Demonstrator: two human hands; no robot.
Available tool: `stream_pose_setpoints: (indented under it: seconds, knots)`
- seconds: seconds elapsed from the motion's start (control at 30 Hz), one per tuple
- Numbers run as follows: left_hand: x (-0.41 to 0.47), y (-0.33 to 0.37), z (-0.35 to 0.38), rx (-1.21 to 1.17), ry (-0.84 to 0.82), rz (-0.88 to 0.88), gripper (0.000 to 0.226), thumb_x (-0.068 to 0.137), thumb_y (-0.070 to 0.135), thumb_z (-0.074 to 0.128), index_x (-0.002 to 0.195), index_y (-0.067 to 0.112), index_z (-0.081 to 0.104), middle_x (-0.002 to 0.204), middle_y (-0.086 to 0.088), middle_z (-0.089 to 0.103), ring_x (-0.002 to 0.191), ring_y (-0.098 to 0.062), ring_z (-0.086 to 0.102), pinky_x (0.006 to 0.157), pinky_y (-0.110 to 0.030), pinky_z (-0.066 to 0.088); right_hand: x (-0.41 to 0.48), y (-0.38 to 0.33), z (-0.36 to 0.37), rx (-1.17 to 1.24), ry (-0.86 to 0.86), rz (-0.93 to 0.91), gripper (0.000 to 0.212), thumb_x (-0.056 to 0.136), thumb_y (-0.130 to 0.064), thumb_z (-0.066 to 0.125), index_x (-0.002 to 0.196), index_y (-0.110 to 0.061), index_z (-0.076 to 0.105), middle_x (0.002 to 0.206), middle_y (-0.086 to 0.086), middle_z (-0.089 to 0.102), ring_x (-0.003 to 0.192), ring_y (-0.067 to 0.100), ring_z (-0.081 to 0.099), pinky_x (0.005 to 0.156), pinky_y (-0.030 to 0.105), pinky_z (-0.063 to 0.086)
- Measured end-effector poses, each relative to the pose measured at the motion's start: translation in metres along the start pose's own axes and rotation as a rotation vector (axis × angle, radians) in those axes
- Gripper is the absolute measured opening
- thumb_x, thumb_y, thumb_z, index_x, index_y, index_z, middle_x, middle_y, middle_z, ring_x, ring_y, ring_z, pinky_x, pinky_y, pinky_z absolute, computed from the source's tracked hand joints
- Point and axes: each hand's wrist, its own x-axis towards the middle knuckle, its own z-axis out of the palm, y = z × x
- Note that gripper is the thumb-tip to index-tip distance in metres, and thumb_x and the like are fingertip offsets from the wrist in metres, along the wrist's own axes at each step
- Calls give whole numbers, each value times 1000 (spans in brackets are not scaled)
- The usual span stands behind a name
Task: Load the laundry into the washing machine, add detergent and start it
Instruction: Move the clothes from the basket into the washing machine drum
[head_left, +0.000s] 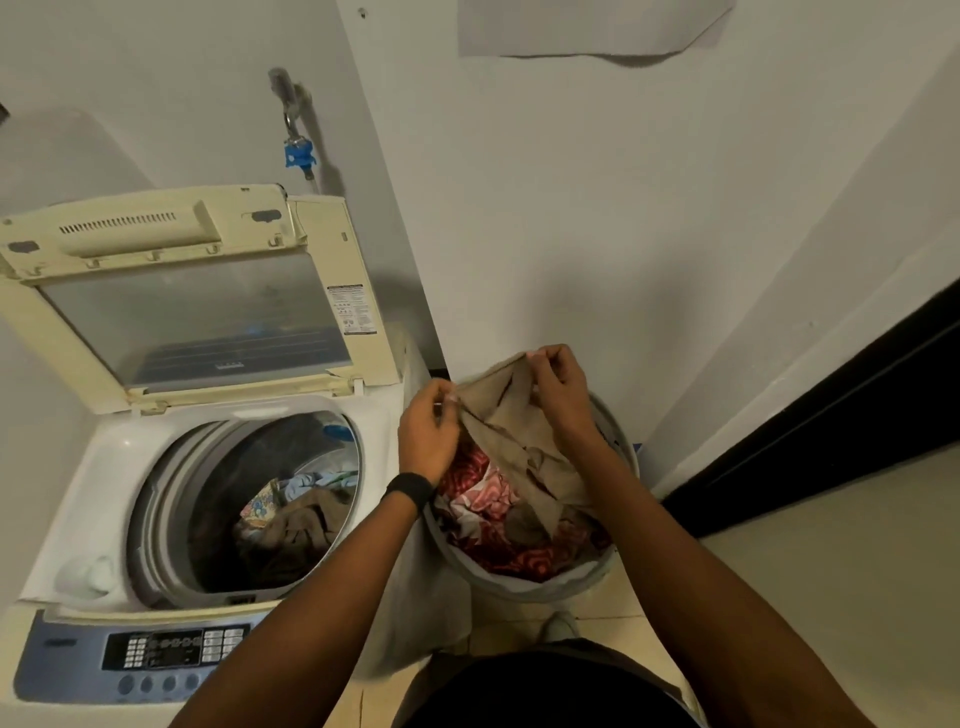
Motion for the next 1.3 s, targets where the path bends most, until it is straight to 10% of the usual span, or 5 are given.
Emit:
stream_pose_setpoints:
  seconds: [0.27, 0.47, 0.77, 0.9, 1.3]
  knots:
    - [42, 52, -26, -233, 70, 62, 12, 104, 10, 52, 98, 14, 62, 89, 4, 65, 83, -10, 60, 79, -29, 49, -12, -42, 2, -226, 110, -303, 18, 99, -38, 66, 103, -20, 61, 94, 4, 69, 82, 10, 63, 72, 29, 51]
    - [55, 71, -38, -166, -324, 223, 25, 95, 2, 63, 100, 25, 71, 101, 1, 76, 99, -15, 72, 89, -31, 59, -20, -70, 9, -665, -358, -405, 63, 82, -55, 79, 139, -42, 54, 120, -11, 69, 102, 5, 67, 90, 29, 58]
    - [33, 42, -23, -160, -508, 238, 46, 90, 35, 78, 130, 23, 61, 113, 13, 68, 103, 4, 65, 90, -20, 56, -38, -109, 21, -397, 118, -504, 12, 100, -21, 64, 97, -12, 70, 87, -4, 71, 79, 0, 64, 69, 13, 48]
    - [41, 20, -28, -85, -307, 210, 7, 95, 16, 71, 97, 20, 66, 90, 5, 69, 85, -10, 65, 78, -37, 57, -39, -137, 7, -193, 414, -497, 14, 101, -25, 61, 92, -16, 65, 82, -9, 64, 76, 3, 59, 72, 24, 51]
    - [112, 86, -88, -32, -205, 476, 15, 98, 32, 68, 88, 21, 69, 83, 5, 69, 80, -4, 63, 73, -19, 44, -55, -155, -1, -281, 433, -526, 4, 98, -28, 67, 99, -27, 70, 91, -18, 70, 87, -4, 64, 85, 23, 55]
